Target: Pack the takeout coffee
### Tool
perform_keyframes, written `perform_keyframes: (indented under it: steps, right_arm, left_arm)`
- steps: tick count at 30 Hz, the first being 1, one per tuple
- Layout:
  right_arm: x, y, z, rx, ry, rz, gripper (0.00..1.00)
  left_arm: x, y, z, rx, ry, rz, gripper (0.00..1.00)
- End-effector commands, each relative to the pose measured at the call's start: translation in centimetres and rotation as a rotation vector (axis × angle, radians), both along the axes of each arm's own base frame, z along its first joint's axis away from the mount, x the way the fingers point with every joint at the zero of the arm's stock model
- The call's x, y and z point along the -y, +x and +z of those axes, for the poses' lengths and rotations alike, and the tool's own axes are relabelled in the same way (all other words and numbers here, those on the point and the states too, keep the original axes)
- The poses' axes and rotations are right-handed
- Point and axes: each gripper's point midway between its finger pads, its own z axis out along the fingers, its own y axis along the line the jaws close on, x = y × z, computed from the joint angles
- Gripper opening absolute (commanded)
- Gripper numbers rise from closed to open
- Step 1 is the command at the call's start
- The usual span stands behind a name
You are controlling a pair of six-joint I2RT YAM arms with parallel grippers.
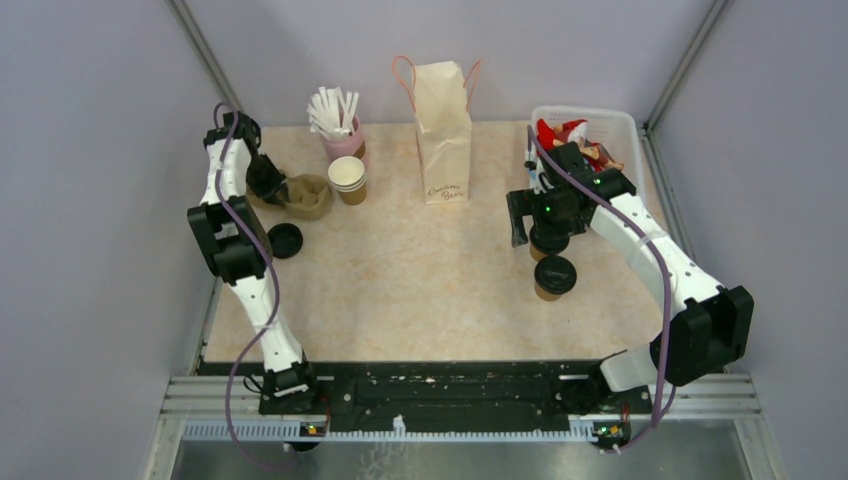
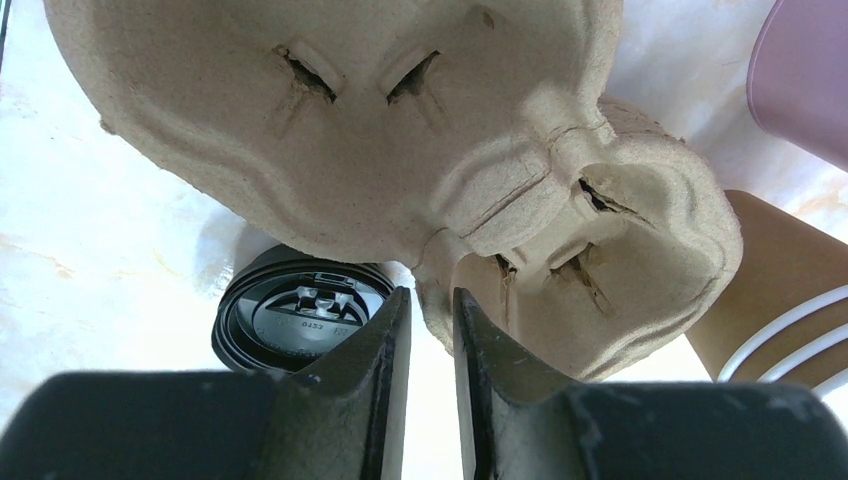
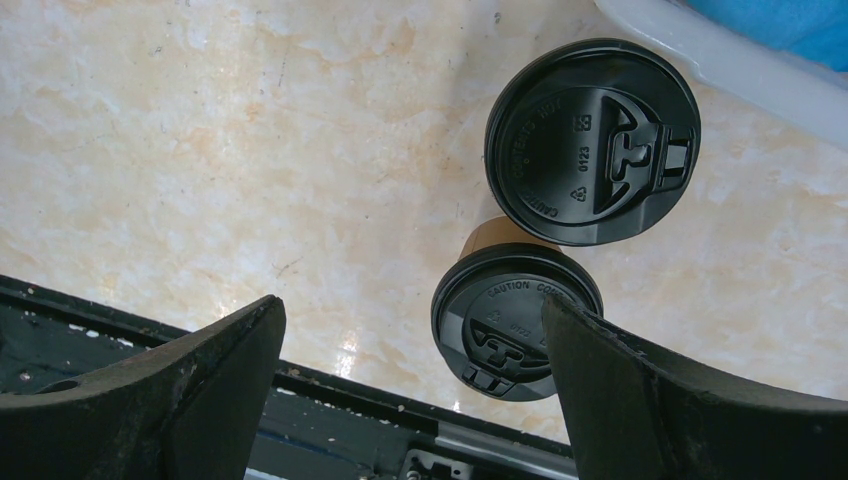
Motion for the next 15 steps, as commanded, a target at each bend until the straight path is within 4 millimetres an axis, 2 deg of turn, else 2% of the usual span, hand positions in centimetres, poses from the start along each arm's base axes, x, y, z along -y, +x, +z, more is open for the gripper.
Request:
perform_keyframes:
  steps: [1,3,7,15]
  right_arm:
    - [-0.46,0.67,0.79,0.041,0.007,0.015,0.99]
    - [-0.44,0.63,0.83,0.042,0.007,0.014,0.99]
    - [-0.35,0.63,0.91,0.045,0.004,0.012,0.99]
    - [-0.36,0.69,0.89,0.045,0.003,0.011,0.99]
  left_arm:
    - [-0.01,0.65,1.47,0.038,0.013,-0.008,0.26]
    - [0.15,0.73,1.34,0.039,0.006,-0.008,0.22]
    - [0.12,0.81,1.48,0.043,0.013,-0.013,0.22]
    - [0.04,0.71,1.92,0.047,0.020,-0.018,0.28]
